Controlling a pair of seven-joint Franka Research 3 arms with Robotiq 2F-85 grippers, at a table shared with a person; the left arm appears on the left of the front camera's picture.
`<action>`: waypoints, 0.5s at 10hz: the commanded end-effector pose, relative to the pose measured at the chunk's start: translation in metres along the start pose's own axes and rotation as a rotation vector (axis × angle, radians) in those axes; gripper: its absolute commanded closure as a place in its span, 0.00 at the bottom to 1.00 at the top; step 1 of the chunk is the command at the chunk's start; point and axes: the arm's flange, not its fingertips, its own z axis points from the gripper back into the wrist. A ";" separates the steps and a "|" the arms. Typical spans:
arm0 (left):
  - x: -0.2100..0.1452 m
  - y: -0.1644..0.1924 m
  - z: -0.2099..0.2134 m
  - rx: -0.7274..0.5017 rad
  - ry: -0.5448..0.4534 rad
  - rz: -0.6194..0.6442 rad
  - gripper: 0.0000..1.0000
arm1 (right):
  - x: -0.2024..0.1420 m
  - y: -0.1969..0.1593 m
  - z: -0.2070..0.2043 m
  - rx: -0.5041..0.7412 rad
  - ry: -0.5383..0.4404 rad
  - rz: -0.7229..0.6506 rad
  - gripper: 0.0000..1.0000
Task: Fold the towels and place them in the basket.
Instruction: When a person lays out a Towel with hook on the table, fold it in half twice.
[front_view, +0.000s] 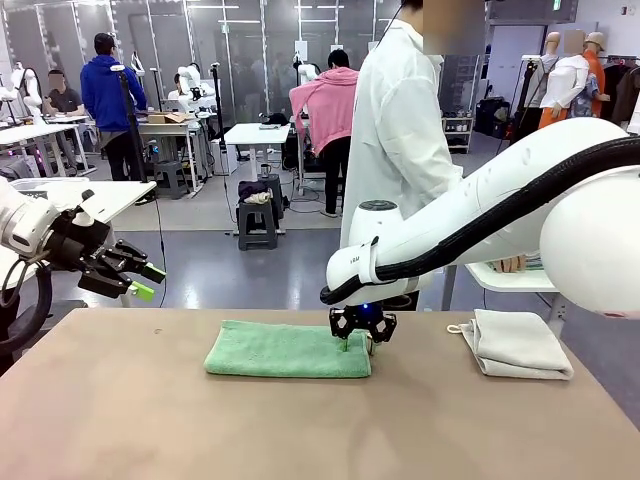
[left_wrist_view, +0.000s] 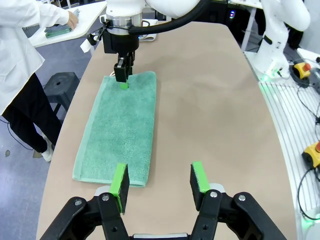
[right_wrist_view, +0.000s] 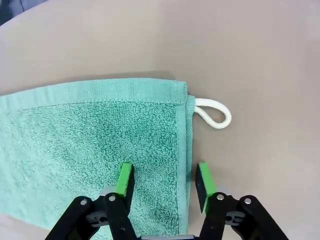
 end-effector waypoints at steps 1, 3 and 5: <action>0.003 -0.001 0.001 0.007 0.002 -0.002 0.37 | 0.000 0.004 0.000 -0.039 -0.007 -0.018 0.37; 0.003 -0.001 0.001 0.007 0.002 -0.002 0.37 | 0.000 0.003 0.002 -0.040 -0.016 -0.015 0.57; 0.003 -0.001 0.001 0.007 0.002 -0.002 0.37 | 0.000 0.003 0.002 -0.035 -0.007 -0.016 0.63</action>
